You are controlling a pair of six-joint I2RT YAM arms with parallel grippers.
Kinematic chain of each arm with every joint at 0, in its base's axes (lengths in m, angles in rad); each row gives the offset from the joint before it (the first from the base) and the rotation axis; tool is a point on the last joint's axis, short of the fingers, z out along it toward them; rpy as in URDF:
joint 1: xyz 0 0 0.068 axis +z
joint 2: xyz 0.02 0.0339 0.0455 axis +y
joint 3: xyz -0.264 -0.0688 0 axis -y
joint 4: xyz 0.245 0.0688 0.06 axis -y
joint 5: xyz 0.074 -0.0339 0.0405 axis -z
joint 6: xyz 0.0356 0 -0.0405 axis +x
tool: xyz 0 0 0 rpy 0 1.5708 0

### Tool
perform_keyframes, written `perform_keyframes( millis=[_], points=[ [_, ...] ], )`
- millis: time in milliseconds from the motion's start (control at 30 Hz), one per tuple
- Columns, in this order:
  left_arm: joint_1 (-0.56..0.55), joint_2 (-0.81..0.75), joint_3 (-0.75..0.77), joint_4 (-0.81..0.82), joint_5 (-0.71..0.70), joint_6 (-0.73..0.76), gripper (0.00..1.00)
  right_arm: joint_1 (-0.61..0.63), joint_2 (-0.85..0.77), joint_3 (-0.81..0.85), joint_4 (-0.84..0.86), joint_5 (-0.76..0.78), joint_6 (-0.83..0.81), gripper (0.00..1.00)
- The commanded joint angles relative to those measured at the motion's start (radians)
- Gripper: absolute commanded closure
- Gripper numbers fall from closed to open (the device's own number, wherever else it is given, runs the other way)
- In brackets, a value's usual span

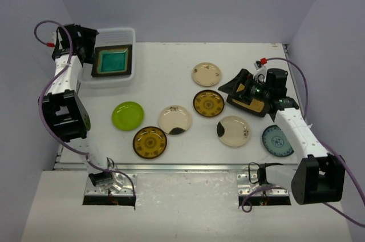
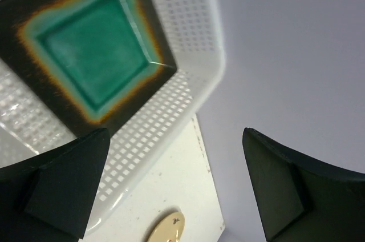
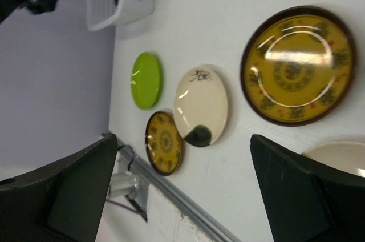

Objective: Place the plates into the plastic bin on the countertop

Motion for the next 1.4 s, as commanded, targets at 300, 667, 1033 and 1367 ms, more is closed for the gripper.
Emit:
perform_keyframes(
  millis=[300,667,1033,1367],
  points=[
    [-0.173,-0.501,-0.564,0.285,0.481,0.234,0.0,-0.182,0.187,0.187,-0.304,0.521,-0.124,0.01],
    [-0.452,-0.644,-0.688,-0.009,0.378,0.572,0.0,-0.385,0.387,0.306,-0.383,0.504,-0.385,0.01],
    [-0.455,-0.84,-0.875,0.074,0.454,0.692,0.0,-0.419,0.528,0.229,-0.222,0.355,-0.374,0.01],
    [-0.459,-0.828,-0.88,0.056,0.496,0.712,0.0,-0.459,0.703,0.23,-0.167,0.169,-0.362,0.18]
  ],
)
